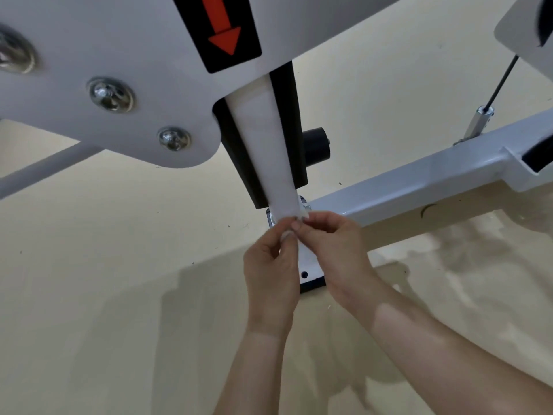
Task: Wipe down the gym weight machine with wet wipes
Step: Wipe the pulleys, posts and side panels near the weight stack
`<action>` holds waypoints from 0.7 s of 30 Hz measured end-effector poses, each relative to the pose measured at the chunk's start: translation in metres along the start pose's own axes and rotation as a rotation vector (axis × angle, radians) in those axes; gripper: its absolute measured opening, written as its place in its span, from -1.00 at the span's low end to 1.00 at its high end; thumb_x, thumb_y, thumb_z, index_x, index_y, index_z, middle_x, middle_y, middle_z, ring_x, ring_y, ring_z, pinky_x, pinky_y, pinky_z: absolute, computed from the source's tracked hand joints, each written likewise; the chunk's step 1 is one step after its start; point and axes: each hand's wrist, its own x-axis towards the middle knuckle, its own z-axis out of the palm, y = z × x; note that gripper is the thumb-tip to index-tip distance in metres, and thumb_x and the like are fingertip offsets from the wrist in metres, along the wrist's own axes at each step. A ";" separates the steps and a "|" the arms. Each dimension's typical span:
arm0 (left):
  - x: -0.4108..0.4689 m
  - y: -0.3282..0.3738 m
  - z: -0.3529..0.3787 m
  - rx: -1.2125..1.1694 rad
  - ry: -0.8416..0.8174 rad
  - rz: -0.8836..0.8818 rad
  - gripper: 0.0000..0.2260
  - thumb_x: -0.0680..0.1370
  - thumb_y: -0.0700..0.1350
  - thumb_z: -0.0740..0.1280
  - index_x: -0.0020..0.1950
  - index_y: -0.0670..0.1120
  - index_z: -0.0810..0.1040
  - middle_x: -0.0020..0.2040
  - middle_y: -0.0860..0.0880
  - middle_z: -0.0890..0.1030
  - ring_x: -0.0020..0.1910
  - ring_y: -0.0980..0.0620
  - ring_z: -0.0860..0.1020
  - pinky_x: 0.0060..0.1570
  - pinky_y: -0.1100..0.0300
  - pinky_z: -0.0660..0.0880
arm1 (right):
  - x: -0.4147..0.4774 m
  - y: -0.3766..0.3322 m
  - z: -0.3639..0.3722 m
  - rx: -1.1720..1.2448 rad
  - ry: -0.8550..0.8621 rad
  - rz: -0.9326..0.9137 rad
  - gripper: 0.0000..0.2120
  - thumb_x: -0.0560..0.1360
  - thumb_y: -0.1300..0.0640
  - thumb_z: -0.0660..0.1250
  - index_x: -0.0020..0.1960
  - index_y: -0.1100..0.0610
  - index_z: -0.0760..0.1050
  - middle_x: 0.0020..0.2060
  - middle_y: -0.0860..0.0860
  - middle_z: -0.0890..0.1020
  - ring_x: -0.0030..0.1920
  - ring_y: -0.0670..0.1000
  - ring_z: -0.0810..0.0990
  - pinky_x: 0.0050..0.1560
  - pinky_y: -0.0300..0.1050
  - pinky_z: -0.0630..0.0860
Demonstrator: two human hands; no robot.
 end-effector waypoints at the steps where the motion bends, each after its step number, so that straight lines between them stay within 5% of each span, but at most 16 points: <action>1: 0.000 0.003 0.001 -0.003 0.014 0.042 -0.75 0.58 -0.28 0.28 -0.06 0.01 0.68 -0.13 0.06 0.70 -0.17 0.18 0.60 -0.30 0.44 0.48 | -0.002 -0.005 0.001 0.013 0.031 -0.055 -0.87 0.43 0.25 0.49 -0.02 0.16 0.64 -0.14 0.07 0.73 -0.06 0.06 0.71 0.03 -0.04 0.63; 4: 0.002 -0.008 0.011 0.018 0.176 -0.024 -0.91 0.52 -0.27 0.38 -0.08 -0.08 0.59 -0.15 -0.01 0.65 -0.18 0.08 0.59 -0.44 0.45 0.41 | -0.003 -0.001 0.007 -0.075 0.147 -0.061 -0.87 0.44 0.35 0.43 -0.13 0.14 0.62 -0.24 0.04 0.70 -0.17 0.01 0.68 -0.08 -0.13 0.60; 7: 0.010 -0.033 0.011 -0.004 0.324 -0.350 -0.78 0.45 -0.13 0.49 -0.16 -0.11 0.45 -0.28 -0.03 0.49 -0.34 0.01 0.45 -0.40 0.25 0.39 | 0.000 0.009 0.011 -0.057 0.206 0.123 -0.82 0.43 0.37 0.43 -0.25 0.14 0.56 -0.31 0.04 0.66 -0.18 0.07 0.66 -0.08 -0.08 0.60; 10: 0.015 -0.036 0.004 -0.063 0.169 -0.535 -0.74 0.56 0.01 0.35 -0.22 -0.13 0.46 -0.35 -0.08 0.43 -0.37 -0.04 0.37 -0.44 0.22 0.30 | -0.002 0.006 0.016 0.198 0.171 0.262 -0.83 0.44 0.36 0.45 -0.26 0.17 0.55 -0.33 0.10 0.66 -0.28 0.09 0.66 -0.31 -0.12 0.59; 12: 0.015 -0.020 0.001 -0.166 0.131 -0.434 -0.74 0.62 -0.04 0.25 -0.19 -0.15 0.54 -0.33 -0.09 0.50 -0.33 -0.01 0.45 -0.38 0.22 0.41 | -0.014 -0.009 0.022 0.351 0.049 0.255 -0.87 0.46 0.36 0.43 -0.22 0.19 0.58 -0.34 0.13 0.65 -0.37 0.04 0.61 -0.42 -0.19 0.54; 17: 0.003 0.025 -0.003 -0.123 0.169 0.019 -0.73 0.60 -0.14 0.24 -0.19 -0.32 0.43 -0.25 -0.26 0.46 -0.22 0.03 0.45 -0.11 0.15 0.44 | -0.037 -0.046 0.025 0.480 -0.195 -0.002 -0.91 0.52 0.32 0.34 -0.08 0.30 0.63 -0.21 0.16 0.65 -0.18 0.02 0.63 0.02 -0.17 0.59; 21: -0.013 0.034 -0.005 0.286 0.140 0.153 -0.78 0.63 -0.12 0.24 -0.19 -0.09 0.56 -0.31 0.10 0.56 -0.27 0.23 0.50 -0.24 0.49 0.35 | -0.039 -0.049 0.018 0.390 -0.152 -0.037 -0.86 0.54 0.31 0.31 -0.02 0.27 0.65 -0.01 0.23 0.68 0.05 0.16 0.66 0.22 -0.01 0.55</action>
